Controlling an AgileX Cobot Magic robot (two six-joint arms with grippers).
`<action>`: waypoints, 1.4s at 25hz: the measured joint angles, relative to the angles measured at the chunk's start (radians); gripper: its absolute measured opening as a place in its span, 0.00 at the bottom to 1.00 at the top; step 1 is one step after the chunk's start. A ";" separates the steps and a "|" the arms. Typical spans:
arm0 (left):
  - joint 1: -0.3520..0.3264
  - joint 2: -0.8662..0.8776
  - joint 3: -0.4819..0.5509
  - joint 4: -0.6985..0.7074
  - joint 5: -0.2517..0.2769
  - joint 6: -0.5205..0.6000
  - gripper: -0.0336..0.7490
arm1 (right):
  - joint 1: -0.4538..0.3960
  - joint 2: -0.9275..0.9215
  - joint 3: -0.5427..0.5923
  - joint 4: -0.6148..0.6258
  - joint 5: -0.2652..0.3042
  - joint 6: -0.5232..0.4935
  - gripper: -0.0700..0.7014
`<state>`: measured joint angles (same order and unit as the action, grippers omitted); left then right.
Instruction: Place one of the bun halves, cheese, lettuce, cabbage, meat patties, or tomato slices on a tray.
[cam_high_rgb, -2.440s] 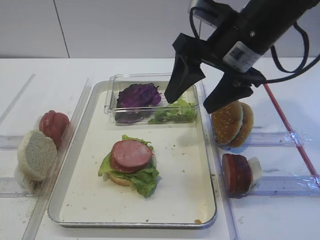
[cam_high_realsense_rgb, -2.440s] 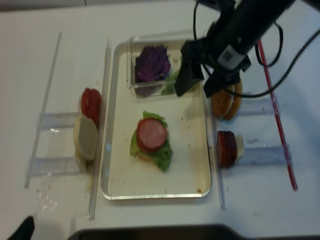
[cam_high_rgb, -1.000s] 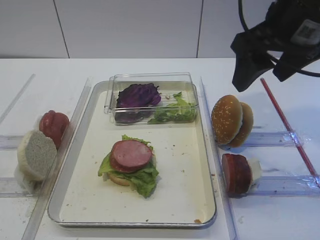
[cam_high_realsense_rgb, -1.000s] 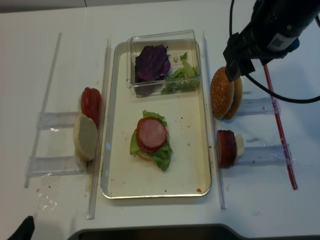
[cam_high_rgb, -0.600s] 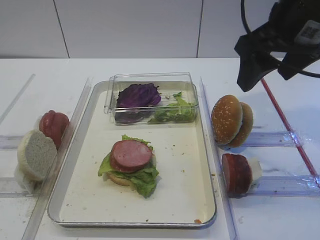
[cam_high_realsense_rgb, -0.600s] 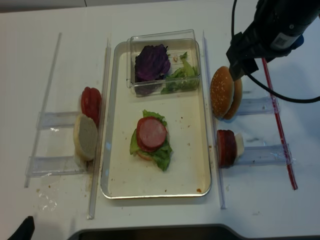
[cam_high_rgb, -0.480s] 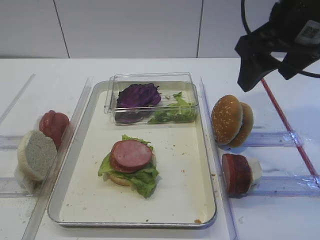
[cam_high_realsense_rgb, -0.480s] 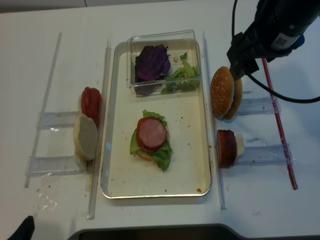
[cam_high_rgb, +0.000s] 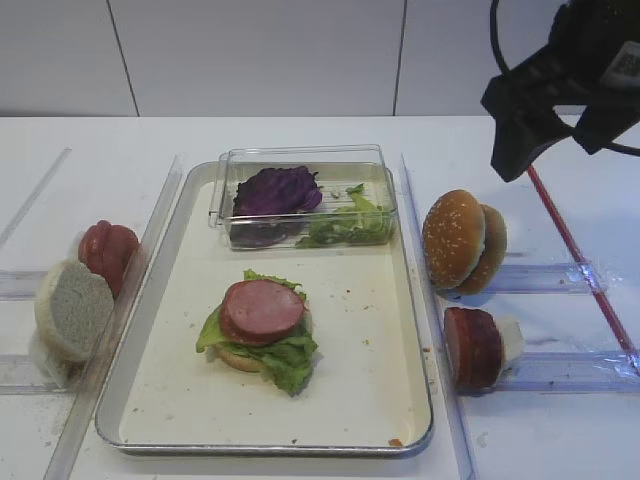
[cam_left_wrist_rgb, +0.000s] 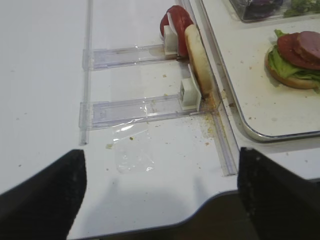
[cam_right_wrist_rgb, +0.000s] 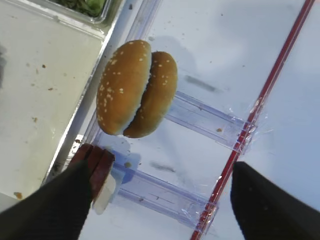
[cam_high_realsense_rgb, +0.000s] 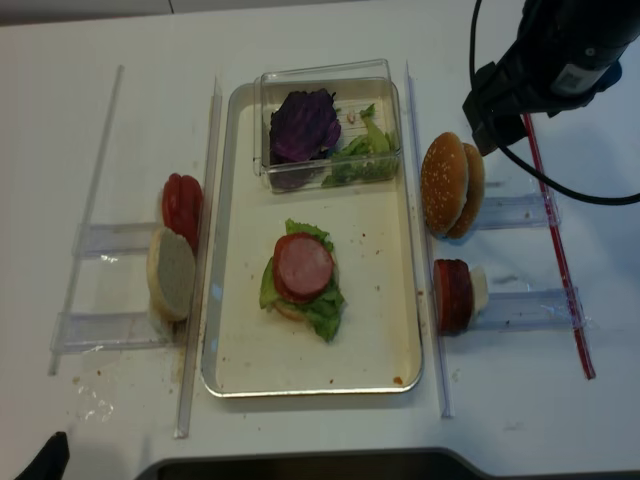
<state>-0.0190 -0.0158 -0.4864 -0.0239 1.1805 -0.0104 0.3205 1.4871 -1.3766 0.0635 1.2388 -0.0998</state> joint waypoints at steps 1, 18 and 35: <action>0.000 0.000 0.000 0.000 0.000 0.000 0.77 | 0.000 0.000 0.000 -0.007 0.002 0.000 0.84; 0.000 0.000 0.000 0.000 0.000 0.000 0.77 | -0.272 -0.098 0.000 0.062 0.004 -0.045 0.80; 0.000 0.000 0.000 0.000 0.000 0.000 0.77 | -0.287 -0.416 0.000 0.060 0.026 -0.033 0.79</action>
<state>-0.0190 -0.0158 -0.4864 -0.0239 1.1805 -0.0104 0.0331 1.0709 -1.3766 0.1238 1.2651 -0.1328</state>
